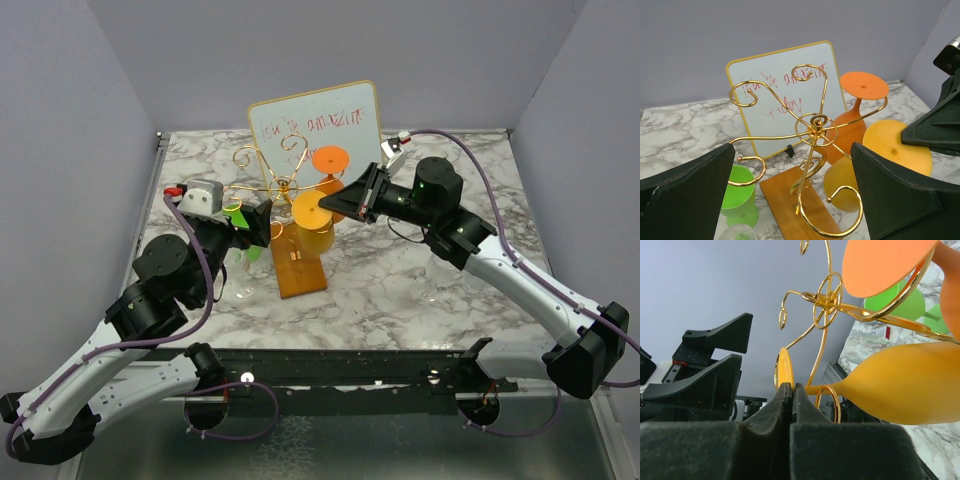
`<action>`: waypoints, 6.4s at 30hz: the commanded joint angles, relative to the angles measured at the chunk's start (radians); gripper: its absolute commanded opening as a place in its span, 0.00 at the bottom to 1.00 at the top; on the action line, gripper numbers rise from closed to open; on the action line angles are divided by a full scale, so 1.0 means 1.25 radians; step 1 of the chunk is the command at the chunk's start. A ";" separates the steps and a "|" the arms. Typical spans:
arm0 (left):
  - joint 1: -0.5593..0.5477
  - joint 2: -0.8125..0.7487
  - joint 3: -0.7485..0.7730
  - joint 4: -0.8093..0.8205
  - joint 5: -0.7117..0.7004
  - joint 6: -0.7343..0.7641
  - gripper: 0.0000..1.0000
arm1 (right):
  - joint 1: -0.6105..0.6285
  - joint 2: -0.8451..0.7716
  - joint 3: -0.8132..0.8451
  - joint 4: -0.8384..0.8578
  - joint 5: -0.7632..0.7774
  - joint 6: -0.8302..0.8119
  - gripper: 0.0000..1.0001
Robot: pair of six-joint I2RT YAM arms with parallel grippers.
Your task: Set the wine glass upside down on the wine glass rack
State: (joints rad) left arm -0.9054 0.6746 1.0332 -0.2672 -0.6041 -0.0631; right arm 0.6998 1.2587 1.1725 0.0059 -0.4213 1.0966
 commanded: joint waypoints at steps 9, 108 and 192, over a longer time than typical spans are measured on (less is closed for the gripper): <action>-0.002 -0.014 0.016 -0.013 -0.019 -0.017 0.99 | 0.010 -0.029 0.017 -0.056 -0.055 -0.043 0.01; -0.002 0.221 0.148 0.174 0.309 -0.160 0.99 | 0.010 -0.118 -0.068 -0.696 0.797 -0.413 0.01; 0.001 0.611 0.484 0.542 0.547 -0.545 0.00 | 0.010 -0.539 -0.185 0.238 0.408 -0.570 0.62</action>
State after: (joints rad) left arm -0.9035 1.5249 1.6943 0.3874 0.0345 -0.9340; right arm 0.7101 0.6479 0.9424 0.4267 0.0914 0.4095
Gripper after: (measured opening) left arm 0.045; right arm 0.599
